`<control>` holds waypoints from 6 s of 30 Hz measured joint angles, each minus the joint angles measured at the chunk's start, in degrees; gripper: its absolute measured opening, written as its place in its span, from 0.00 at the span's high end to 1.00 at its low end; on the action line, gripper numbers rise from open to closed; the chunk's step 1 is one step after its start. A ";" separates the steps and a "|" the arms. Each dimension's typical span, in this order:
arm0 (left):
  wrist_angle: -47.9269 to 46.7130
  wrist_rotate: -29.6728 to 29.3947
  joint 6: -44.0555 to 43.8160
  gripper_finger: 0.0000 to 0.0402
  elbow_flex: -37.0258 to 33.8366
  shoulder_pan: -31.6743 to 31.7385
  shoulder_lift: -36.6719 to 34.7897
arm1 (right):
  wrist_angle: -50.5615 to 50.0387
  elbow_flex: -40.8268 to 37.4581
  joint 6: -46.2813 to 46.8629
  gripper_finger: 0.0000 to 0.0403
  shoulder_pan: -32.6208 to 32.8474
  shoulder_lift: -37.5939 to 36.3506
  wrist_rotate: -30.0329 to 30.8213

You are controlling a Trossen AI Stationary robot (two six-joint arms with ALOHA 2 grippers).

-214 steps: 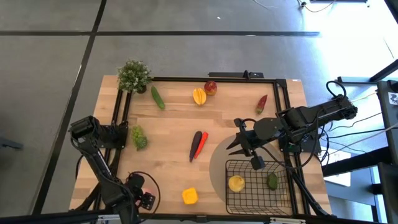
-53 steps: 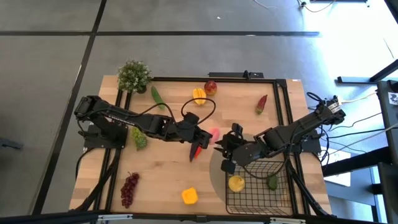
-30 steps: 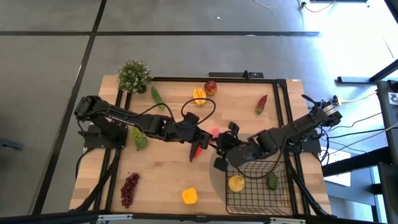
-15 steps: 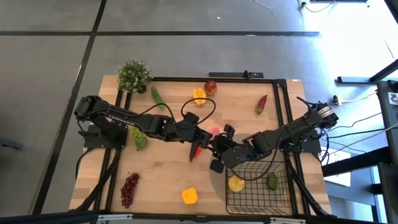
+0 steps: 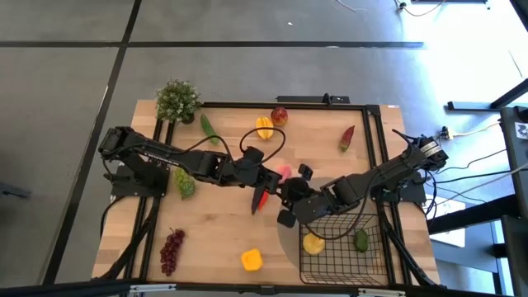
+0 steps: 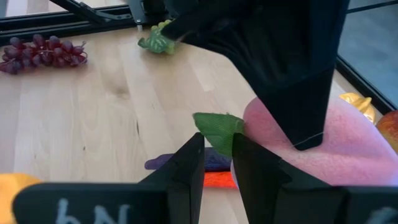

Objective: Build produce basket
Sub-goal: Put the pink peach into the wire basket

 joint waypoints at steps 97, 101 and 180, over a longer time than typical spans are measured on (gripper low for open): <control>-0.11 1.42 0.22 0.41 0.00 0.04 -0.02 | 0.34 -0.02 -4.71 1.00 -0.15 0.00 0.20; -0.07 2.44 0.21 0.41 0.00 0.07 -0.02 | 0.37 -0.02 -4.66 1.00 -0.13 0.00 0.39; -1.42 -0.61 11.98 0.31 0.04 -0.52 -0.06 | 1.05 -0.07 -8.95 1.00 -0.50 0.00 -0.98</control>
